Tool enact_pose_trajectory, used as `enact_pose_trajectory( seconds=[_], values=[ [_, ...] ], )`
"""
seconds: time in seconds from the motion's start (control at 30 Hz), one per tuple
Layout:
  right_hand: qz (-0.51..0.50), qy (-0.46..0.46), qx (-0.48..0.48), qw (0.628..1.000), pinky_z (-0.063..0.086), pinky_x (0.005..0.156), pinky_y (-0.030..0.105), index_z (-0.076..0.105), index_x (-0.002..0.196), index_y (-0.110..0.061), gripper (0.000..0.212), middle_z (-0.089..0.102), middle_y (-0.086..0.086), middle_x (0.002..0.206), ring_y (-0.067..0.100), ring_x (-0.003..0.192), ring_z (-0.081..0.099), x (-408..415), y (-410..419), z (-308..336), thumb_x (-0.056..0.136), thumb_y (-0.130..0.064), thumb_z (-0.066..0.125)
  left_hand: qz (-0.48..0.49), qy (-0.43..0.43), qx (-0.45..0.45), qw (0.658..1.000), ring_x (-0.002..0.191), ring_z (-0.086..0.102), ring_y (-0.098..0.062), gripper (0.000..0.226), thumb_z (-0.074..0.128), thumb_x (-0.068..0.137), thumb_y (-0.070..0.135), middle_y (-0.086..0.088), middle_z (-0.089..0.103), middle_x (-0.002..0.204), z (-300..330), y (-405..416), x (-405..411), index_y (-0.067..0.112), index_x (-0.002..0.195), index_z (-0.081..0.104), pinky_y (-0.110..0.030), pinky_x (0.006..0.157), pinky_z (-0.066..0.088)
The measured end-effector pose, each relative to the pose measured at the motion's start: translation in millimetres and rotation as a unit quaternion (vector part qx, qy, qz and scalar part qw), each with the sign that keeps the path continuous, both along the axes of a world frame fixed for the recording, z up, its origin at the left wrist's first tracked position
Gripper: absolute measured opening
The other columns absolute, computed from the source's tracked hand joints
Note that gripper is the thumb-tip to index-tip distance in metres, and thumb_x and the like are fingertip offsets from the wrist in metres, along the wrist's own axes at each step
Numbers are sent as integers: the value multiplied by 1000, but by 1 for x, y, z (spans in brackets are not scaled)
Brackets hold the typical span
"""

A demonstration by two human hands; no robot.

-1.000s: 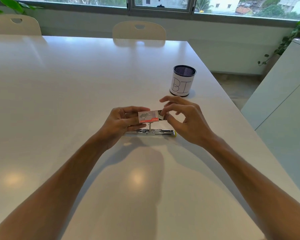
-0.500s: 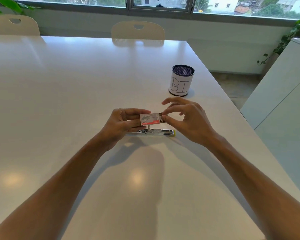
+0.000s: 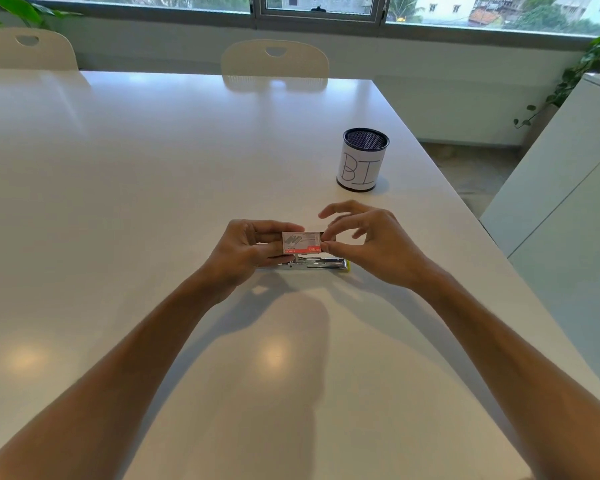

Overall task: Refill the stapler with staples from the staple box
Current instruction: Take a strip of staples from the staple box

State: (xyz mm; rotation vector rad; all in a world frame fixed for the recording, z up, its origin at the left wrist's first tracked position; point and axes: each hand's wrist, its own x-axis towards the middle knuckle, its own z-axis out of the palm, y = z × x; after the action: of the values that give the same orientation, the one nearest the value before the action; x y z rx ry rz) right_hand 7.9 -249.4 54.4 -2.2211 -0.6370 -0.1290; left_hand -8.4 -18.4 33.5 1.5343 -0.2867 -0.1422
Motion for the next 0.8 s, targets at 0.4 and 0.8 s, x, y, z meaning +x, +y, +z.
enact_pose_trajectory(
  seconds=[0.4,0.8],
  values=[
    [-61,129,94,985,48,75,18,78,73,-31,10,73,-14,89,4,80,67,7,-2,5,79,-26,81,1,17,-29,999,86,78,-23,25,65,90,2,-4,80,98,3,0,-2,17,107,75,-23,71,60],
    [-87,-24,15,996,44,62,9,76,89,-25,6,71,-16,82,-8,77,63,2,-4,8,90,-26,71,-1,59,-67,996,88,78,-25,27,62,92,2,-8,79,103,3,-1,-1,21,103,78,-22,73,60]
  ],
)
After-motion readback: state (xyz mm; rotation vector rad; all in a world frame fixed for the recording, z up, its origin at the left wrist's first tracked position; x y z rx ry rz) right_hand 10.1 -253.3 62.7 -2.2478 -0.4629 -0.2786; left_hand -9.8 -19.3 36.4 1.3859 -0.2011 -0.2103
